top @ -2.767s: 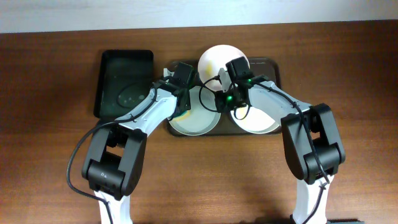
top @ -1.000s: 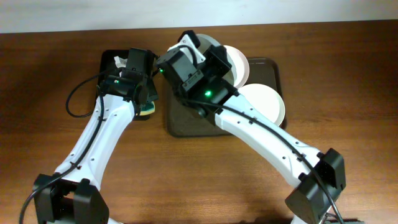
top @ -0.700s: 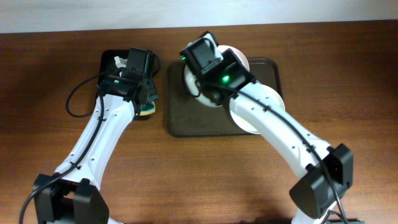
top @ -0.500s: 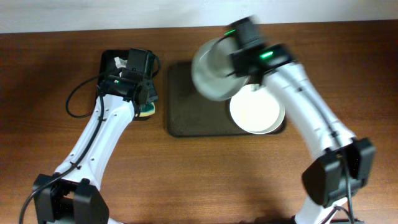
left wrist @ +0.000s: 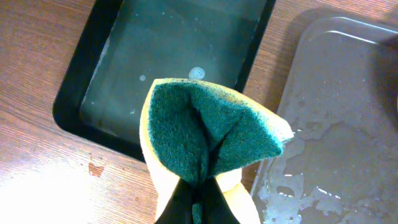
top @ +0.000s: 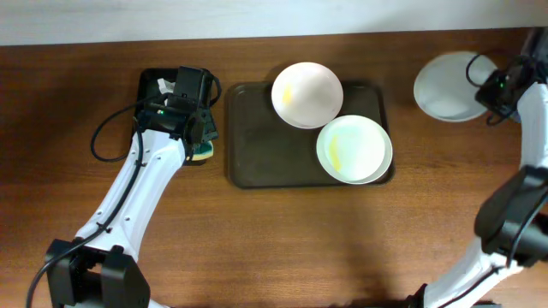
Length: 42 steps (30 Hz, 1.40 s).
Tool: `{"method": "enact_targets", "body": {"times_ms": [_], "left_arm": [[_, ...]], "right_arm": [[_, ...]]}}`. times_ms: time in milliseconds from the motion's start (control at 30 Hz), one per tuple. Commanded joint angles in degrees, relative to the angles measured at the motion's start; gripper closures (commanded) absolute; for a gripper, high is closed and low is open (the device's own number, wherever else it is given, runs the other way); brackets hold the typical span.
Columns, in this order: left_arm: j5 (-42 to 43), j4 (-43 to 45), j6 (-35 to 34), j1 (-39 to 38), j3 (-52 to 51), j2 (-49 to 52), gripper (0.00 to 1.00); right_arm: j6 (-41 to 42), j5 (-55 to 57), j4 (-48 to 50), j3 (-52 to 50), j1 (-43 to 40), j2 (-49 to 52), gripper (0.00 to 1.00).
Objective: Clean dirty plates on tray and stack at the side
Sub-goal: 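Lift the pale green plate with the right gripper and place it right of the tray, then reach the right gripper to the pink plate rim and grip it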
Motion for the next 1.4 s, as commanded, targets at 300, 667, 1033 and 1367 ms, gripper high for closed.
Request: {"method": "enact_targets", "body": {"times_ms": [300,667,1033,1367], "left_arm": [[0.02,0.39,-0.28,0.28,-0.13,-0.11,1.0],[3.67,2.49,-0.31,0.28,-0.13,-0.09,1.0],[4.96,2.14,-0.28,0.24,-0.13,2.34,1.0],[4.94,2.6,-0.28,0.24,-0.13,2.95,1.0]], "right_arm": [[-7.02,-8.33,3.56,-0.79,-1.42,6.82,0.59],[-13.11,-36.28,8.94,-0.02,12.41,3.82,0.38],[-9.77,-1.2,19.8,-0.04,33.77,12.96,0.33],[-9.81,-5.84,21.16,-0.04,30.95,15.13,0.41]]}}
